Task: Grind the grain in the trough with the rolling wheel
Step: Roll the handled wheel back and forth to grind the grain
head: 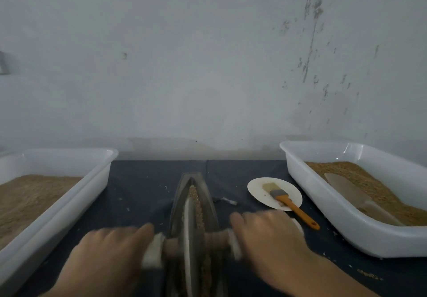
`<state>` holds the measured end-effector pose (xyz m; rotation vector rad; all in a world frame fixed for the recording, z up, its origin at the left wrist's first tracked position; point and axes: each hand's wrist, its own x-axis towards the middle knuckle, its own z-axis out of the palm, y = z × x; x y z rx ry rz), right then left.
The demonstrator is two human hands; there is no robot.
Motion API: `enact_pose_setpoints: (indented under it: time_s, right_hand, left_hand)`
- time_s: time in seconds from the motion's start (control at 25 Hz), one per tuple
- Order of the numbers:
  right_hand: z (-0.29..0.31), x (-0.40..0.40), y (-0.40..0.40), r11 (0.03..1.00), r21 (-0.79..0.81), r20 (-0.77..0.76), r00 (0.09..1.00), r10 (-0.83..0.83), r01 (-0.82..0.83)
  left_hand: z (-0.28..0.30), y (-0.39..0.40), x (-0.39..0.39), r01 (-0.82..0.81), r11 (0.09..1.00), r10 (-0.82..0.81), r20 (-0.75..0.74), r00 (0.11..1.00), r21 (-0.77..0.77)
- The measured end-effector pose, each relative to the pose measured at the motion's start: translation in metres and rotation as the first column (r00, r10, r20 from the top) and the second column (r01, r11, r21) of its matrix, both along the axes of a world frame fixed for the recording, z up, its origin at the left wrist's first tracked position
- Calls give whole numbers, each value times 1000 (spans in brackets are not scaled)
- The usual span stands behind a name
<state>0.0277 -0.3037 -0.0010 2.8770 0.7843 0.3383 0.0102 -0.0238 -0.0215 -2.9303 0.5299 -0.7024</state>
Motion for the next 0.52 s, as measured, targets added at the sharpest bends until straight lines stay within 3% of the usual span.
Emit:
enact_pose_setpoints:
  time_s: [0.16,0.4,0.52]
  right_hand:
    - [5,-7,-7,997,-49,-85,995,48,-53]
    - [11,76,27,999,-8,207,977,-46,49]
    - [15,83,31,997,-5,214,974,-77,80]
  left_hand:
    - [7,-1,-15,-47,998,51,-88,995,46]
    - [8,-4,64,-197,980,197,-98,976,11]
    - [12,-10,67,-231,973,232,-66,970,27]
